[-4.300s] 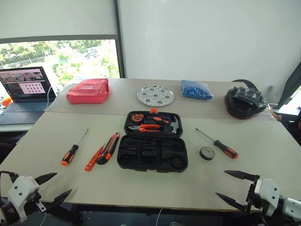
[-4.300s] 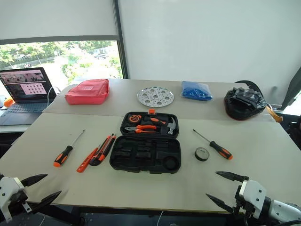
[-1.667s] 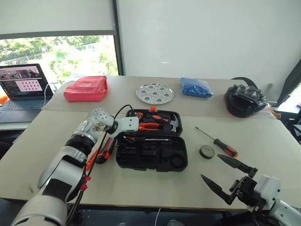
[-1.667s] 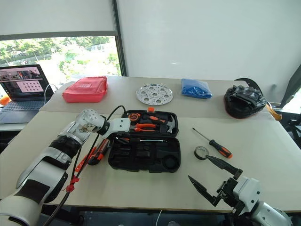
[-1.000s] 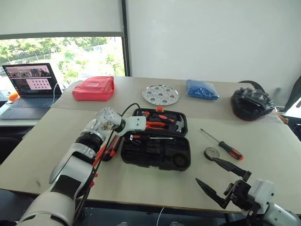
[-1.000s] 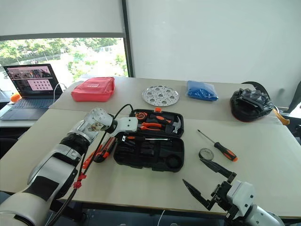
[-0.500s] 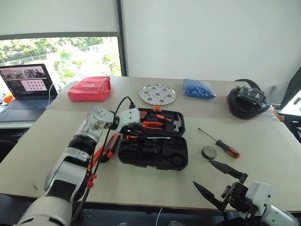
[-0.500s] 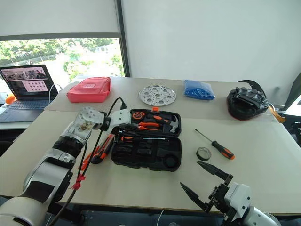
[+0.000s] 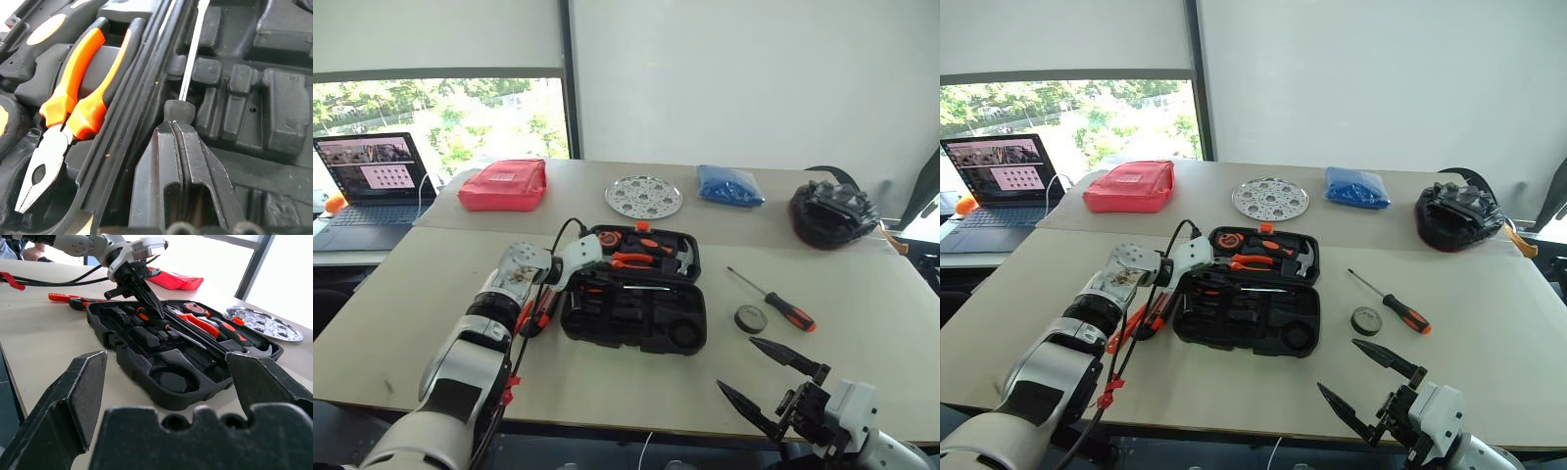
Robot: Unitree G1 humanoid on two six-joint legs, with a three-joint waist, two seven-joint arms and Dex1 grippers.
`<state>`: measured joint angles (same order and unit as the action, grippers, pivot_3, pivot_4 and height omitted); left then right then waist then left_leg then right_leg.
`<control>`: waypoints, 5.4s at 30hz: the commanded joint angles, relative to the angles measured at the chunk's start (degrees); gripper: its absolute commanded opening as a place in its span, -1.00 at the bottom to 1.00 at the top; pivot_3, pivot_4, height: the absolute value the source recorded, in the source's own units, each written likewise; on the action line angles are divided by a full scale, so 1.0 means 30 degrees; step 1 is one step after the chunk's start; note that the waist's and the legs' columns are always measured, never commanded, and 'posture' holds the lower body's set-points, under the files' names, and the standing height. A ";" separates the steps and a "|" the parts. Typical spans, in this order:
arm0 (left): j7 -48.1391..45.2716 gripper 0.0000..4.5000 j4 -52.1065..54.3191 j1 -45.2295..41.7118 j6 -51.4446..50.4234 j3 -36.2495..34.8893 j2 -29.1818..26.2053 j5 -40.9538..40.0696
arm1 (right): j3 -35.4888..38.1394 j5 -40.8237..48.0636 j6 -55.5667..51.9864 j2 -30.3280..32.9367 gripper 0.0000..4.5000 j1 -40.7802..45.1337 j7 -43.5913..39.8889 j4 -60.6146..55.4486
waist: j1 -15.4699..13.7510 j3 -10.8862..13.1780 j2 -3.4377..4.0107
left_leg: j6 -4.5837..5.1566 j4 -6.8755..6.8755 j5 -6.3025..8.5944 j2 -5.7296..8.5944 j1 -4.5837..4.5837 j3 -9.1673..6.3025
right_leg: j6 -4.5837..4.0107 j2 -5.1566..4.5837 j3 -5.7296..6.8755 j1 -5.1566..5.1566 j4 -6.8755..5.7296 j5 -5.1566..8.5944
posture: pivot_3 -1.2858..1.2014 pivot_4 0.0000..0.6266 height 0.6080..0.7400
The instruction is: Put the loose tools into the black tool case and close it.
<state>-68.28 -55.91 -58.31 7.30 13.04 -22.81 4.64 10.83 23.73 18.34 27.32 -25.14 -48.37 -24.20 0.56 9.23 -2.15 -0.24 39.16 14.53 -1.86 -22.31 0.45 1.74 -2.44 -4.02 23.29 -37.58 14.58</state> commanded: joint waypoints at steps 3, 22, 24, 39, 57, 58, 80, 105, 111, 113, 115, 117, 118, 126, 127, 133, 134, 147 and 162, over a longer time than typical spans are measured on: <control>0.0126 -0.97 -0.0219 0.0408 -0.0530 0.0714 0.0571 0.0761 | 0.0228 0.0075 0.0446 -0.0019 1.00 -0.0032 0.0260 -0.0611 | -0.0038 -0.0002 0.0002 | 0.0000 0.0001 0.0000 0.0008 0.0037 -0.0013 | 0.0026 -0.0001 0.0003 -0.0054 0.0005 0.0015 | 0.03 -0.52 1.00; -0.4224 -0.53 0.6158 0.3240 -0.2731 -0.4829 -0.2015 -0.6570 | 0.5681 0.2560 -0.0619 0.0205 1.00 -0.2961 0.1026 0.0676 | 0.0193 -0.0047 0.0062 | -0.0001 -0.0055 0.0001 -0.0009 0.0000 -0.0027 | -0.0027 0.0005 -0.0003 0.0003 -0.0002 0.0013 | 0.03 -0.52 1.00; -0.4569 -0.19 0.8317 0.5475 -0.2225 -0.5849 -0.3717 -0.7103 | 0.6864 0.2308 -0.0059 0.0097 1.00 -0.3580 0.0764 0.2143 | 0.0245 -0.0055 0.0081 | 0.0003 -0.0065 0.0003 -0.0010 0.0009 -0.0029 | -0.0030 0.0005 0.0003 0.0002 0.0009 0.0019 | 0.03 -0.52 1.00; -0.5377 0.97 1.5221 1.5329 -0.3498 -0.9918 -0.7334 -1.1193 | 0.7455 0.2375 -0.7018 0.6496 1.00 0.1326 0.0583 0.5989 | 0.0307 -0.0066 0.0156 | 0.0033 -0.0082 0.0010 -0.0039 0.0234 0.0120 | 0.0071 -0.0041 -0.0169 -0.0105 -0.0011 0.0128 | 0.03 -0.52 1.00; -0.4100 1.00 1.7112 1.6828 -0.4311 -1.0274 -0.7065 -1.2182 | -0.5996 -0.5670 -1.4043 0.8488 0.69 2.0908 -0.3627 1.9339 | 0.0480 -0.0025 0.0180 | 0.0101 -0.0102 0.0049 -0.0014 -0.0139 0.0078 | -0.0033 -0.0050 -0.0083 0.0247 -0.0001 0.0053 | 0.03 -0.52 1.00; -0.4050 1.00 1.7107 1.6896 -0.4264 -1.0298 -0.7074 -1.2179 | -0.6123 -0.5954 -1.3813 0.8344 0.48 2.1256 -0.3590 2.0027 | 0.0469 -0.0025 0.0180 | 0.0099 -0.0088 0.0048 -0.0010 -0.0199 0.0074 | -0.0034 -0.0052 -0.0078 0.0312 -0.0014 0.0051 | 0.03 -0.52 1.00; -0.2219 1.00 1.8513 1.8900 -0.4181 -1.0847 -0.6236 -1.2609 | -0.7576 -0.5072 -1.5665 0.7545 -0.56 2.4956 -0.8604 1.0819 | 0.0975 0.0096 0.0358 | 0.0079 -0.0079 0.0031 -0.0056 -0.0107 0.0075 | -0.0102 0.0002 -0.0074 0.0297 -0.0100 -0.0003 | 0.03 -0.52 1.00; -0.1435 1.00 1.9084 1.9389 -0.4155 -1.0713 -0.5757 -1.2437 | -1.3727 -0.9605 -1.6619 0.1709 -0.56 2.6957 -0.7330 1.3418 | 0.0647 0.0090 0.0341 | 0.0062 -0.0064 0.0011 -0.0029 -0.0191 -0.0015 | -0.0106 -0.0028 0.0011 0.0355 -0.0129 -0.0003 | 0.03 -0.52 1.00; -0.1398 1.00 1.9213 1.9490 -0.4088 -1.0655 -0.5764 -1.2337 | -1.4145 -1.0312 -1.5591 0.1559 -0.56 2.7177 -0.7287 1.4822 | 0.0649 0.0063 0.0298 | 0.0058 -0.0061 0.0008 -0.0027 -0.0152 -0.0013 | -0.0106 -0.0030 0.0011 0.0312 -0.0126 -0.0003 | 0.03 -0.52 1.00; -0.1389 1.00 1.9228 1.9493 -0.4069 -1.0642 -0.5763 -1.2315 | -1.4096 -1.0448 -1.5359 0.1351 -0.56 2.7309 -0.7095 1.5486 | 0.0652 0.0054 0.0283 | 0.0054 -0.0061 0.0006 -0.0028 -0.0126 -0.0010 | -0.0107 -0.0030 0.0010 0.0289 -0.0129 -0.0003 | 0.03 -0.52 1.00; -0.1372 1.00 1.9256 1.9515 -0.4043 -1.0627 -0.5764 -1.2288 | -1.4058 -1.0597 -1.5133 0.1231 -0.56 2.7473 -0.7075 1.6133 | 0.0653 0.0044 0.0267 | 0.0049 -0.0061 0.0002 -0.0029 -0.0105 -0.0009 | -0.0114 -0.0028 0.0010 0.0276 -0.0132 -0.0007 | 0.03 -0.52 1.00; -0.1357 1.00 1.9301 1.9554 -0.4025 -1.0610 -0.5759 -1.2261 | -1.4009 -1.0740 -1.4926 0.1164 -0.56 2.7613 -0.7119 1.6603 | 0.0606 0.0040 0.0255 | 0.0045 -0.0062 -0.0001 -0.0030 -0.0086 -0.0008 | -0.0120 -0.0027 0.0010 0.0261 -0.0137 -0.0011 | 0.03 -0.52 1.00; -0.1343 1.00 1.9315 1.9568 -0.4022 -1.0605 -0.5755 -1.2254 | -1.3999 -1.0837 -1.4806 0.1117 -0.56 2.7705 -0.7127 1.6868 | 0.0597 0.0043 0.0260 | 0.0042 -0.0062 -0.0003 -0.0026 -0.0092 -0.0007 | -0.0120 -0.0030 0.0012 0.0270 -0.0136 -0.0011 | 0.03 -0.52 1.00; -0.1252 1.00 1.9368 1.9679 -0.3966 -1.0605 -0.5714 -1.2224 | -1.4479 -1.1416 -1.3762 0.1062 -0.56 2.7796 -0.8146 1.7463 | 0.0573 0.0040 0.0257 | 0.0041 -0.0068 -0.0003 -0.0029 -0.0108 -0.0007 | -0.0119 -0.0032 0.0011 0.0277 -0.0128 -0.0011 | 0.03 -0.52 1.00; -0.1248 1.00 1.9355 1.9680 -0.3948 -1.0621 -0.5722 -1.2221 | -1.4510 -1.1516 -1.3575 0.1105 -0.56 2.7776 -0.8248 1.7395 | 0.0568 0.0040 0.0256 | 0.0041 -0.0068 -0.0003 -0.0028 -0.0107 -0.0007 | -0.0119 -0.0032 0.0011 0.0278 -0.0128 -0.0011 | 0.03 -0.52 1.00; -0.1227 1.00 1.9221 1.9624 -0.3891 -1.0676 -0.5787 -1.2219 | -1.4212 -1.1771 -1.3554 0.0892 -0.56 2.7943 -0.8406 1.7123 | 0.0560 0.0041 0.0256 | 0.0040 -0.0071 -0.0003 -0.0029 -0.0108 -0.0008 | -0.0119 -0.0032 0.0012 0.0281 -0.0124 -0.0010 | 0.03 -0.52 1.00; -0.1212 1.00 1.9204 1.9613 -0.3880 -1.0673 -0.5788 -1.2216 | -1.4090 -1.1729 -1.3681 0.0774 -0.56 2.7944 -0.8291 1.7233 | 0.0560 0.0041 0.0257 | 0.0040 -0.0071 -0.0003 -0.0029 -0.0108 -0.0008 | -0.0119 -0.0032 0.0012 0.0280 -0.0124 -0.0010 | 0.03 -0.52 1.00; -0.0946 1.00 1.9203 1.9690 -0.3872 -1.0811 -0.5942 -1.2204 | -1.1902 -0.9335 -1.5133 0.1488 0.13 2.8394 -1.0585 1.4530 | 0.0675 0.0052 0.0266 | 0.0043 -0.0105 0.0000 -0.0043 -0.0175 -0.0050 | -0.0127 -0.0018 0.0017 0.0364 -0.0121 -0.0007 | 0.03 -0.52 1.00; -0.0695 1.00 1.9523 1.9947 -0.3902 -1.0911 -0.6064 -1.2201 | -1.2217 -1.0068 -1.3159 -0.0200 -0.98 2.8085 -0.8743 1.6802 | 0.0656 0.0053 0.0265 | 0.0041 -0.0100 -0.0001 -0.0035 -0.0184 -0.0069 | -0.0128 -0.0033 0.0018 0.0363 -0.0109 -0.0007 | 0.03 -0.52 1.00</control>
<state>-70.63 0.53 0.99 -5.16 -18.56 -40.18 -31.60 -26.18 -6.17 -22.52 27.20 58.60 -74.81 26.46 2.53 9.39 -1.35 -0.12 38.86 14.53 -1.97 -22.87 0.24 1.35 -2.54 -3.96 24.38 -37.91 14.56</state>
